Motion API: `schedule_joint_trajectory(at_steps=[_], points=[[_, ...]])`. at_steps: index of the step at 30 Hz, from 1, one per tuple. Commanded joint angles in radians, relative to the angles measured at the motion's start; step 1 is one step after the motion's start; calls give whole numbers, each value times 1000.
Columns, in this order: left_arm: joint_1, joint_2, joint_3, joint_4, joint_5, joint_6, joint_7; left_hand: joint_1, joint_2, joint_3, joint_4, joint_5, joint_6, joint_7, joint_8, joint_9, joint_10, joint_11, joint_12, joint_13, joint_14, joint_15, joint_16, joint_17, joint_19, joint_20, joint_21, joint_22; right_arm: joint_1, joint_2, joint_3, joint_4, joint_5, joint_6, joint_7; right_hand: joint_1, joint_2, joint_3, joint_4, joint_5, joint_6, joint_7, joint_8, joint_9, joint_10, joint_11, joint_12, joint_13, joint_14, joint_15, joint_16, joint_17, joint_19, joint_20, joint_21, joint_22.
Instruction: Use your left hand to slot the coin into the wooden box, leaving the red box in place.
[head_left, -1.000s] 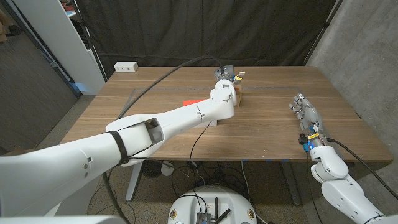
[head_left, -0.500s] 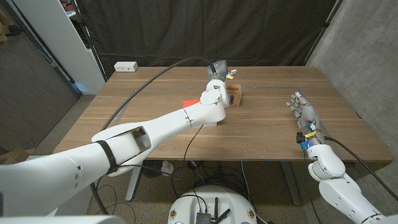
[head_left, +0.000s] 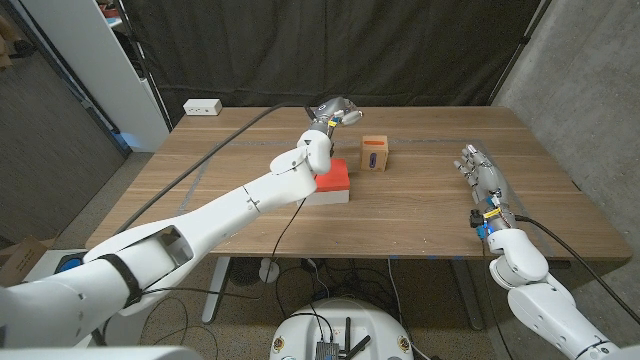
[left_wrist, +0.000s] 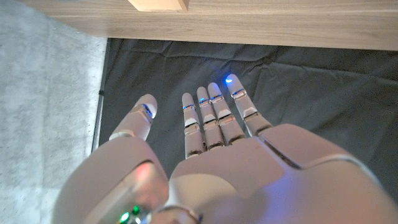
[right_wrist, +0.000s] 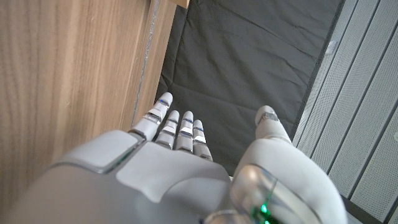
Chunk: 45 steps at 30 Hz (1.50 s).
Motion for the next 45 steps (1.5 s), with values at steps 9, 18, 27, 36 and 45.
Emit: schedule_joint_trajectory(at_steps=[9, 18, 27, 36, 45], points=[[359, 268, -403, -112, -286, -536, -32, -40, -49, -74, 8, -12, -130, 37, -11, -48, -111, 41, -90, -1, -99, 6, -90, -3, -74, -79, -93, -10, -12, -17, -23, -98, -82, -51, -44, -3, -7, -3, 7, 5, 97, -16, 27, 5, 23, 7, 5, 3, 20, 1, 11, 3, 20, 3, 4, 4], [495, 256, -534, -16, -540, -743, -101, -99, -79, -118, 22, -19, -188, 43, -12, -67, -164, 55, -132, -1, -155, 27, -139, 0, -120, -92, -149, -10, -11, -28, -34, -132, -100, -77, -42, -27, -16, -17, 18, -5, 77, 13, 11, 5, 25, 6, 5, 3, 21, 1, 12, 5, 21, 7, 4, 4], [647, 271, -621, -76, -589, -787, -38, -148, -91, -148, 25, -22, -278, 55, -16, -80, -248, 50, -180, -2, -232, 41, -201, -1, -180, -113, -224, -9, 10, -26, -48, -87, -81, -23, 19, -41, -21, -25, 22, -11, 66, 24, 3, 5, 20, 9, 2, 2, 16, -2, 9, 6, 16, 5, 1, 4], [703, 219, -642, -34, -615, -842, -4, -166, -93, -159, 24, -23, -322, 55, -15, -83, -282, 51, -192, -3, -265, 45, -220, -1, -200, -138, -258, -9, 39, -12, -68, -16, -85, 32, 55, -68, -29, -40, 30, -23, 20, -3, -12, 5, -6, 12, -8, 0, -7, -2, 0, 7, -12, 2, -8, 4], [708, 193, -634, -26, -613, -854, -1, -169, -93, -161, 23, -23, -316, 54, -10, -83, -274, 48, -188, -3, -263, 43, -220, -1, -199, -139, -265, -9, 74, -3, -99, 24, -67, 47, 85, -77, -31, -45, 32, -27, 31, 20, -7, 4, -11, 13, -8, 0, -10, -3, -2, 6, -16, -3, -7, 4]])
